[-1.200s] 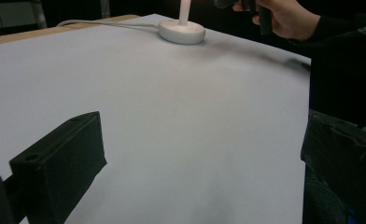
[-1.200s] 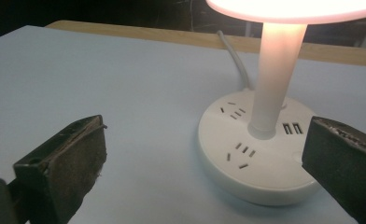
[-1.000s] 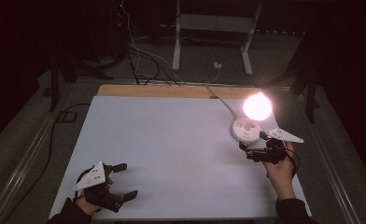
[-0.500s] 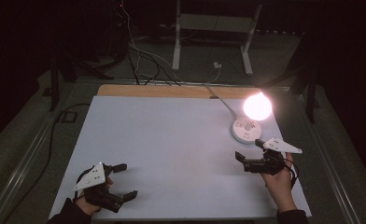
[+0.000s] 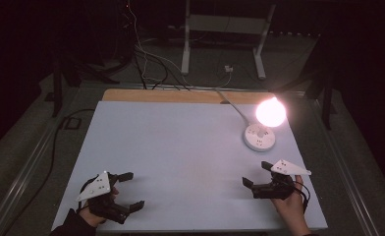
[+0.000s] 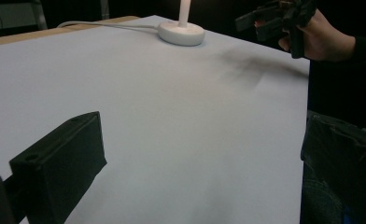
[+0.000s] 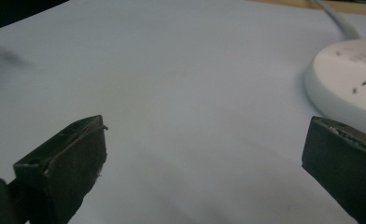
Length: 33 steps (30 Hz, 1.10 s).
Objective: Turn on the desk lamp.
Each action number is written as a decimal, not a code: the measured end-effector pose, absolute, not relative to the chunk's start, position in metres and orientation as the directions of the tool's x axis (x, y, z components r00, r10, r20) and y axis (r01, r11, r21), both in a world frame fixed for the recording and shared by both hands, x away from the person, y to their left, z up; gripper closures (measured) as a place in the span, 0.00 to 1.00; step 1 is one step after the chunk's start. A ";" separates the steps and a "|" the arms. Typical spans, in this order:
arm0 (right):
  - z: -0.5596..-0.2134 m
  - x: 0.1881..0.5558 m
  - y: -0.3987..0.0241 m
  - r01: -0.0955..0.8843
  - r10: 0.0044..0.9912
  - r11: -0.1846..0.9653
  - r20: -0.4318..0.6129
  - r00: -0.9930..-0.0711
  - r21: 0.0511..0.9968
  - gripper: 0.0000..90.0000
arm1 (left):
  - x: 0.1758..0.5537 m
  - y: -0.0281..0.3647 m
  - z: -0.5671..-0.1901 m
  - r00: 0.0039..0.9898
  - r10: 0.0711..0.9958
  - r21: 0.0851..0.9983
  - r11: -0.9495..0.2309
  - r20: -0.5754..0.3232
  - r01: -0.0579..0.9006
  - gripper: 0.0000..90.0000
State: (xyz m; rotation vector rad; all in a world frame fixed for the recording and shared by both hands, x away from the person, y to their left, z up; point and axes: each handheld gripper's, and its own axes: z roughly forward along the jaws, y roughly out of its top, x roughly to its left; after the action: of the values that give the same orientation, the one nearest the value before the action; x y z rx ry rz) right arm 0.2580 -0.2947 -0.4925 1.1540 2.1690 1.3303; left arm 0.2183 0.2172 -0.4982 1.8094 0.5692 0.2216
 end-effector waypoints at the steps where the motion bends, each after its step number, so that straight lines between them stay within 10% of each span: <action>1: -0.494 0.256 -0.295 0.463 0.780 0.233 0.120 -0.614 0.855 0.00 | 0.218 0.217 -0.498 0.864 0.485 0.940 -0.214 -0.134 0.266 0.00; 33: -0.519 0.232 -0.314 0.461 0.720 0.327 0.098 -0.687 0.825 0.00 | 0.219 0.217 -0.500 0.860 0.490 0.937 -0.216 -0.140 0.275 0.00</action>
State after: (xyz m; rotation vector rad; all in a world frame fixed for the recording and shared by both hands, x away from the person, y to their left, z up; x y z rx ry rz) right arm 0.2322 -0.3136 -0.5192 1.0610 2.3102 1.2920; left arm 0.2189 0.2169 -0.4998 1.8127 0.5791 0.2188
